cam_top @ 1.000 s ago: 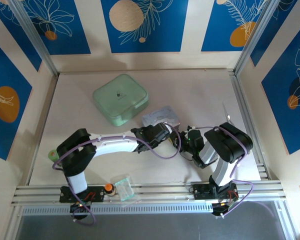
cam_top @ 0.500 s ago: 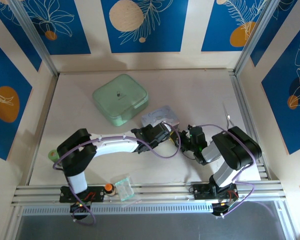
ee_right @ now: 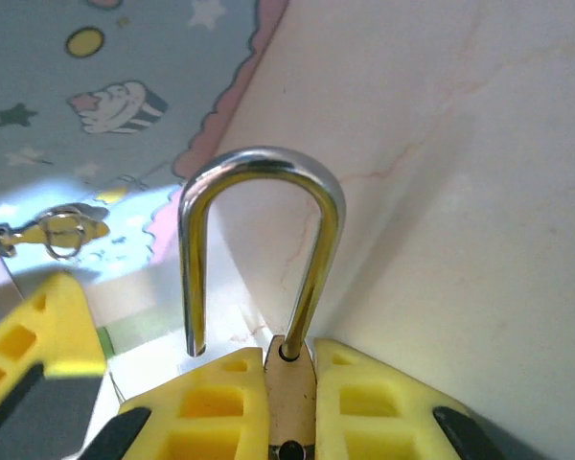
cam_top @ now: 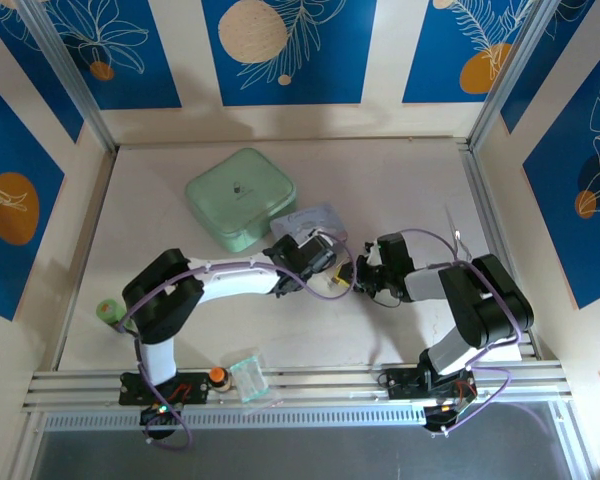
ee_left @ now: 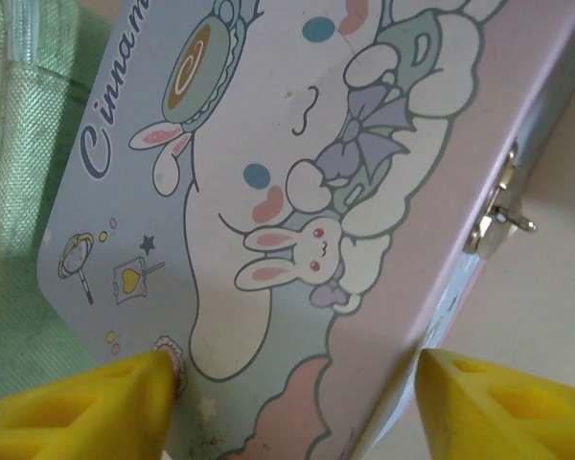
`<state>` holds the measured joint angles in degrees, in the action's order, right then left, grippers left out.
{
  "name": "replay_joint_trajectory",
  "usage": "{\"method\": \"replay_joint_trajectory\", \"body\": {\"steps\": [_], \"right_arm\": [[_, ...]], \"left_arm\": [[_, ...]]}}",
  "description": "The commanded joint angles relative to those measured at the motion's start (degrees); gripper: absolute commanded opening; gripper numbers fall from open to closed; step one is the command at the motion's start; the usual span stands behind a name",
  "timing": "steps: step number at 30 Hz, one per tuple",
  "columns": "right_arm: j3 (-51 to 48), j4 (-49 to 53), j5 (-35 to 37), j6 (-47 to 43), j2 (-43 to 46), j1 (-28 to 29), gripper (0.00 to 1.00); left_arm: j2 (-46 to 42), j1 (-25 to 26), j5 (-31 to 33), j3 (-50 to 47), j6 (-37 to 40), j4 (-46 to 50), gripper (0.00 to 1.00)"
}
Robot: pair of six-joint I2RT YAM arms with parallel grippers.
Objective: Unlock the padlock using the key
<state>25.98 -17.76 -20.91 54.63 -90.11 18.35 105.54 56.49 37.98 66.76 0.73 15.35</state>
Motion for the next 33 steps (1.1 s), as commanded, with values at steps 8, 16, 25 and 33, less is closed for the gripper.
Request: {"method": "replay_joint_trajectory", "body": {"steps": [8, 16, 25, 33], "right_arm": [[5.57, 36.5, -3.78, -14.67, -4.33, 1.14, 0.13], [10.16, 46.55, 5.13, -17.13, -2.72, 2.64, 0.25], [15.15, 54.19, 16.07, -16.45, -2.53, 8.91, 0.42], [21.06, 60.64, 26.59, -14.67, -4.75, 15.18, 0.46]], "left_arm": [[-2.94, -0.61, -3.69, -3.43, 1.39, -2.88, 0.81], [-6.67, -0.67, -3.42, -3.72, 1.52, -2.16, 0.87], [-11.14, -0.77, -4.79, -6.17, -4.7, -1.66, 0.9], [-16.69, -0.94, -5.28, -8.87, -7.01, -1.13, 0.91]]}}
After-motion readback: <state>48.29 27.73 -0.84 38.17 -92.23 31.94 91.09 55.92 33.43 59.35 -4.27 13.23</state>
